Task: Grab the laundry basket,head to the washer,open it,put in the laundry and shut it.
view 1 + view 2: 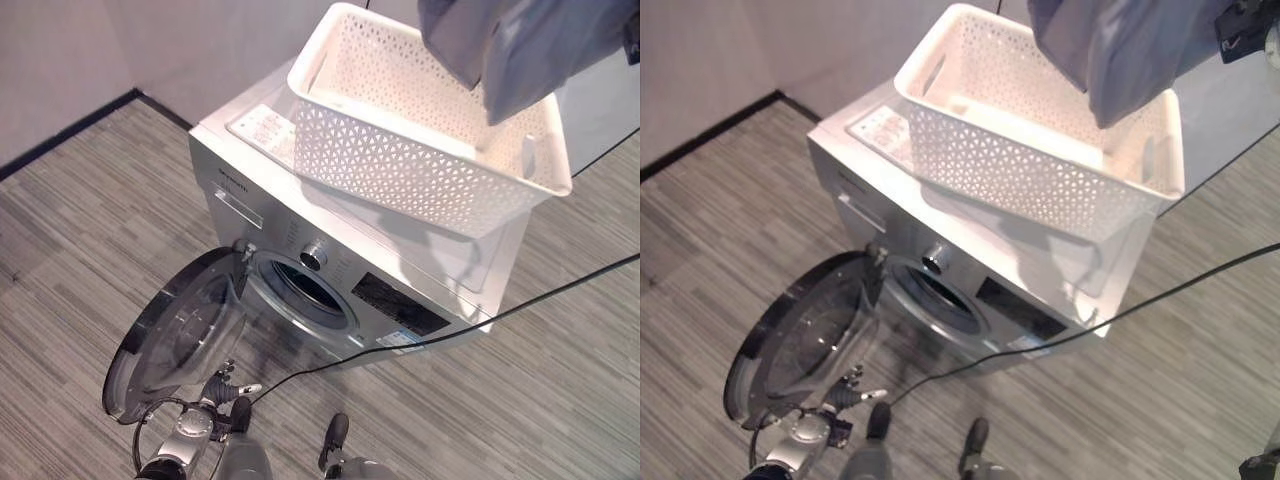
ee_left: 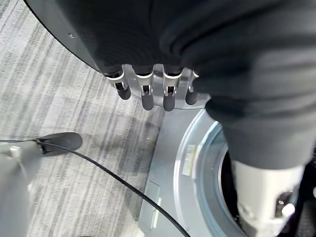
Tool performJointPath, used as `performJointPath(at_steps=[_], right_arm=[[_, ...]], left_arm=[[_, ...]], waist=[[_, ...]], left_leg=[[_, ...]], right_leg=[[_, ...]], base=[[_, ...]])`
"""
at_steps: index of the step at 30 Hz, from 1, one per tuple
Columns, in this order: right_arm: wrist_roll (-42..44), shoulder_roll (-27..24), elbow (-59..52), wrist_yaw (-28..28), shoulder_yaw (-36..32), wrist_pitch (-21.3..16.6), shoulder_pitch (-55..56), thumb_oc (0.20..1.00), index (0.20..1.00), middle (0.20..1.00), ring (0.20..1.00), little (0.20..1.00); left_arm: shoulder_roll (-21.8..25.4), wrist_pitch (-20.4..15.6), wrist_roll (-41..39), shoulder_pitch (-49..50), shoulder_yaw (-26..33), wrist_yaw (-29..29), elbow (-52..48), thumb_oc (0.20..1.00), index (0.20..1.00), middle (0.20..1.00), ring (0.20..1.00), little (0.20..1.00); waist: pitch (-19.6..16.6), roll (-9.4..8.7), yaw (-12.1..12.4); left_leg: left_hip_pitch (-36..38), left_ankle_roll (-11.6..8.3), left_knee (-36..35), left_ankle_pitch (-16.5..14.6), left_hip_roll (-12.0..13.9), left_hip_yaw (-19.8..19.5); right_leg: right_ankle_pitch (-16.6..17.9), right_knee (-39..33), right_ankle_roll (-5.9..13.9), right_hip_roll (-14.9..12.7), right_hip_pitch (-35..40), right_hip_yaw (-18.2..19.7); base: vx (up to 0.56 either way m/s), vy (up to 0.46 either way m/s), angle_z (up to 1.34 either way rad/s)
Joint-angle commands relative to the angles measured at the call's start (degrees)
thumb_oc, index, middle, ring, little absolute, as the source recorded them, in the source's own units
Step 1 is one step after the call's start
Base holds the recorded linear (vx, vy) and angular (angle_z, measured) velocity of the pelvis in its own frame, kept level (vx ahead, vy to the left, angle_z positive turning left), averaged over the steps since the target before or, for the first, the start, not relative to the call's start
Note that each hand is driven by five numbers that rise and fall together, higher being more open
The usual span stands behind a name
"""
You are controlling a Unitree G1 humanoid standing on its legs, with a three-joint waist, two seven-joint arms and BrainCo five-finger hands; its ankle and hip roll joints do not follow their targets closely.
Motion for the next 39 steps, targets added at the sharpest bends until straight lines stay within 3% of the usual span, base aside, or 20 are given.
performJointPath(at_steps=[1,5,7,13,16,19,22,24,25,28,29,31,36,39], right_arm=[[-6.32,-1.99,-0.56,-9.33,-6.24,-2.06,-2.77,0.2,0.2,0.2,0.2,0.2],[-13.89,-4.27,-6.33,-15.62,-14.05,-0.74,2.59,0.2,0.2,0.2,0.2,0.2],[-21.78,-7.95,-10.88,-18.93,-19.55,0.89,7.79,0.2,0.2,0.2,0.2,0.2],[-31.75,-10.98,-21.47,-22.25,-37.23,2.86,28.22,0.2,0.2,0.2,0.2,0.2],[-36.8,-7.88,-29.39,-23.57,-48.81,3.14,41.4,0.2,0.2,0.2,0.2,0.2],[-40.73,-3.1,-36.99,-23.71,-60.43,3.68,54.32,0.2,0.2,0.2,0.2,0.2],[-48.01,6.94,-46.96,-22.97,-68.79,4.56,67.41,0.2,0.2,0.2,0.2,0.2],[-47.94,12.73,-49.4,-21.7,-70.39,3.95,73.15,0.2,0.2,0.2,0.2,0.2],[-48.01,13.29,-50.06,-21.47,-70.92,4.02,73.89,0.2,0.2,0.2,0.2,0.2],[-45.99,23.95,-52.74,-18.18,-69.17,2.61,83.08,0.2,0.2,0.2,0.2,0.2],[-46.01,24.04,-52.83,-18.15,-69.2,2.64,83.17,0.2,0.2,0.2,0.2,0.2],[-39.6,33.92,-51.66,-13.57,-64.15,1.26,92.7,0.2,0.2,0.2,0.2,0.2],[-35.6,37.75,-50.46,-10.12,-59.09,0.6,96.66,0.2,0.2,0.2,0.2,0.2],[-32.37,39.13,-44.73,-6.14,-49.79,0.86,98.31,0.2,0.2,0.2,0.2,0.2]], left_arm=[[0.8,-0.71,0.78,-2.98,-3.1,1.09,0.55,1.0,1.0,1.0,1.0,1.0],[0.73,-0.15,1.97,-2.85,-3.5,1.16,-1.61,1.0,1.0,1.0,1.0,1.0],[0.11,0.07,2.91,-2.56,-2.84,1.02,-2.75,1.0,1.0,1.0,1.0,1.0],[-1.19,0.15,5.0,-1.62,-0.93,0.88,-3.82,1.0,1.0,1.0,1.0,1.0],[-2.21,0.36,6.18,-0.97,0.36,0.72,-3.64,1.0,1.0,1.0,1.0,1.0],[-1.86,0.42,7.08,-0.44,0.24,0.59,-3.66,1.0,1.0,1.0,1.0,1.0],[-2.83,0.64,7.99,1.16,1.68,0.47,-3.77,1.0,1.0,1.0,1.0,1.0],[-3.29,0.64,8.19,1.57,2.88,0.56,-3.2,1.0,1.0,1.0,1.0,1.0],[-3.07,0.63,8.21,1.71,2.65,0.54,-3.19,1.0,1.0,1.0,1.0,1.0],[-3.04,0.4,8.58,2.8,4.45,0.39,-3.97,1.0,1.0,1.0,1.0,1.0],[-2.99,0.4,8.58,2.86,4.42,0.38,-3.99,1.0,1.0,1.0,1.0,1.0],[-2.79,-0.28,7.47,4.84,4.89,0.12,-7.17,1.0,1.0,1.0,1.0,1.0],[-2.27,-0.68,5.66,6.21,4.95,0.35,-9.6,1.0,1.0,1.0,1.0,1.0],[-1.04,-1.84,3.84,6.81,3.49,0.61,-14.95,1.0,1.0,1.0,1.0,1.0]], waist=[[-0.94,-0.21,-0.5],[-1.71,0.59,-1.19],[-2.14,1.39,-2.0],[-2.4,2.72,-4.06],[-2.37,3.57,-5.33],[-2.64,3.21,-5.25],[-2.93,4.28,-6.3],[-2.85,4.93,-7.32],[-3.09,4.71,-7.0],[-2.71,5.79,-8.75],[-2.73,5.74,-8.68],[-1.88,7.03,-10.39],[-1.34,7.54,-11.0],[0.34,8.61,-11.06]], left_leg=[[1.98,0.84,-4.2,-0.45,0.08,-0.28],[3.12,1.22,-4.2,-1.05,0.05,0.2],[3.88,1.43,-4.2,-1.5,-0.15,0.57],[5.15,1.87,-4.2,-2.15,-0.17,1.66],[5.67,2.26,-4.2,-2.03,-0.25,2.2],[6.35,2.29,-4.2,-2.74,-0.09,2.64],[7.18,2.61,-4.2,-3.02,0.0,3.8],[7.54,2.9,-4.2,-2.74,0.05,4.72],[7.83,2.81,-4.2,-3.31,0.12,4.8],[8.77,3.22,-4.2,-3.37,0.33,6.65],[8.85,3.2,-4.2,-3.46,0.34,6.72],[9.57,3.36,-4.2,-3.33,0.54,8.19],[9.52,3.33,-4.2,-3.06,0.53,8.87],[9.02,3.19,-4.2,-2.6,0.49,9.52]], right_leg=[[-8.85,1.77,4.9,-1.61,9.13,1.0],[-9.04,1.97,4.93,-1.76,9.74,1.68],[-9.14,2.01,5.06,-1.85,9.99,2.25],[-8.97,2.24,5.35,-2.15,10.05,3.52],[-8.69,2.46,5.4,-2.3,9.98,4.13],[-9.12,2.56,5.54,-2.34,10.23,4.72],[-8.81,2.62,5.74,-2.59,9.96,6.06],[-8.32,2.67,5.77,-2.7,9.53,6.85],[-8.67,2.63,5.83,-2.65,9.74,7.07],[-8.43,3.06,5.83,-2.84,8.98,9.05],[-8.5,3.07,5.84,-2.84,9.02,9.1],[-8.15,2.97,5.77,-3.11,8.79,10.12],[-7.78,2.77,5.8,-3.23,8.26,10.69],[-7.11,2.42,5.82,-3.56,7.28,10.99]], base=[[0.0,0.0,0.0],[0.02,0.02,-0.07],[0.03,0.031,-0.13],[0.01,0.008,-0.09],[-0.01,0.015,-0.14],[0.02,0.007,-0.15],[0.03,0.007,-0.15],[-0.01,0.014,-0.21],[-0.01,0.001,-0.29],[-0.01,0.007,-0.26],[-0.01,0.001,-0.23],[-0.02,-0.01,-0.36],[-0.03,-0.004,-0.14],[-0.03,-0.006,-0.08]])
